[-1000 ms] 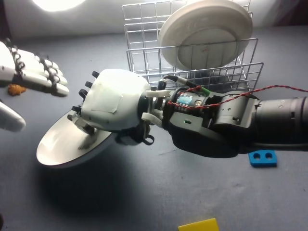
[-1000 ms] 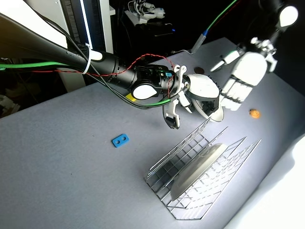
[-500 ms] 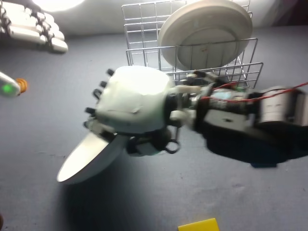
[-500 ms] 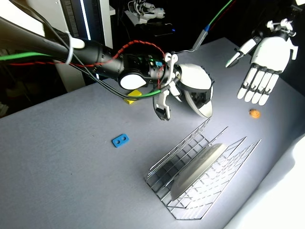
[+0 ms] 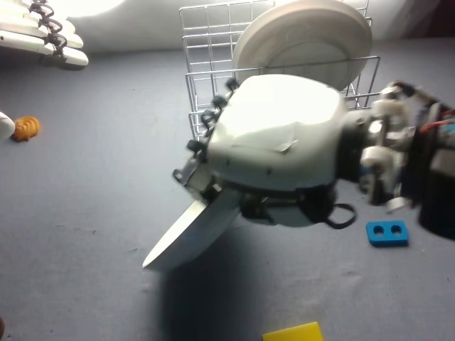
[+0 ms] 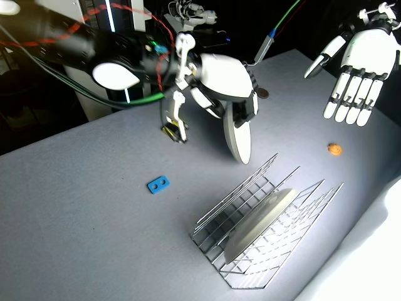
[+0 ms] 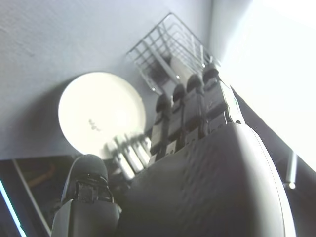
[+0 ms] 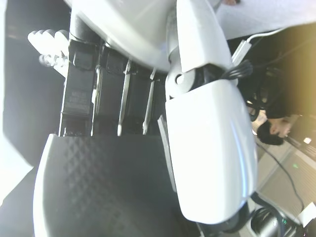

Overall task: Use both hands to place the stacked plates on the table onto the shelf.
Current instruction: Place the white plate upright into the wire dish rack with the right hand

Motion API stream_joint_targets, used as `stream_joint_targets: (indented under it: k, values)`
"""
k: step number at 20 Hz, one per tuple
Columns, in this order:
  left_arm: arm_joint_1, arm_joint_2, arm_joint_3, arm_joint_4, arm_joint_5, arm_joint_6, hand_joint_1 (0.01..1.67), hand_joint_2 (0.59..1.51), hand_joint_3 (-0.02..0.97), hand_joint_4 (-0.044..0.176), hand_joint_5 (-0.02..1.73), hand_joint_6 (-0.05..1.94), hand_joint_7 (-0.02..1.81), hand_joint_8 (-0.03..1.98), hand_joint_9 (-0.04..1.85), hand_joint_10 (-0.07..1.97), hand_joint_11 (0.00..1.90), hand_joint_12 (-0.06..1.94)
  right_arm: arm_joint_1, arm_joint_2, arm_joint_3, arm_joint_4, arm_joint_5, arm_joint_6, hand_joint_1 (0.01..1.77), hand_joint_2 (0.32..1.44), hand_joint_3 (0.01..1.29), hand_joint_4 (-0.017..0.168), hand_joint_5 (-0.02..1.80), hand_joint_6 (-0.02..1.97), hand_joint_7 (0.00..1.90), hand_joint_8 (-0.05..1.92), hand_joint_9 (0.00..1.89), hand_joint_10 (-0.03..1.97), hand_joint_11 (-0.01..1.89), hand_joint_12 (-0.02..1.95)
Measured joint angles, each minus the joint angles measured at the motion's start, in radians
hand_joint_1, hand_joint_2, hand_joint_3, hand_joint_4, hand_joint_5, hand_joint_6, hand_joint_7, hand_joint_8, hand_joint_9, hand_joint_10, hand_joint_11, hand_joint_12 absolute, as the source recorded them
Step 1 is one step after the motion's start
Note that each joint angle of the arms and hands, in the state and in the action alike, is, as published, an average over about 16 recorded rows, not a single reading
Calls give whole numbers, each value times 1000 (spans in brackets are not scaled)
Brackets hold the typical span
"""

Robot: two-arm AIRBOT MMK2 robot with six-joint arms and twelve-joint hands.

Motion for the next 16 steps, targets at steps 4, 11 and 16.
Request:
stream_joint_targets:
  k: [4, 11, 16]
  values:
    - [-3, 3, -3, 12, 8, 0, 21, 1220, 14, 1, 101, 14, 63, 1, 40, -2, 21, 16, 70, 77, -52, -49, -53, 124, 1367, 989, 12, -5, 922, 950, 1126, 689, 1068, 911, 953, 913]
    - [4, 4, -2, 22, 23, 0, 21, 1220, 14, 1, 98, 14, 64, 0, 39, -1, 21, 16, 207, 148, -35, -412, -104, 688, 1371, 992, 12, -8, 922, 923, 1124, 687, 1064, 896, 957, 906]
    - [14, 4, 1, 28, 34, 0, 21, 1220, 14, 1, 100, 14, 61, 0, 35, -1, 21, 15, 288, 165, 20, -697, -120, 1156, 1372, 992, 12, -8, 911, 921, 1112, 705, 1058, 920, 946, 929]
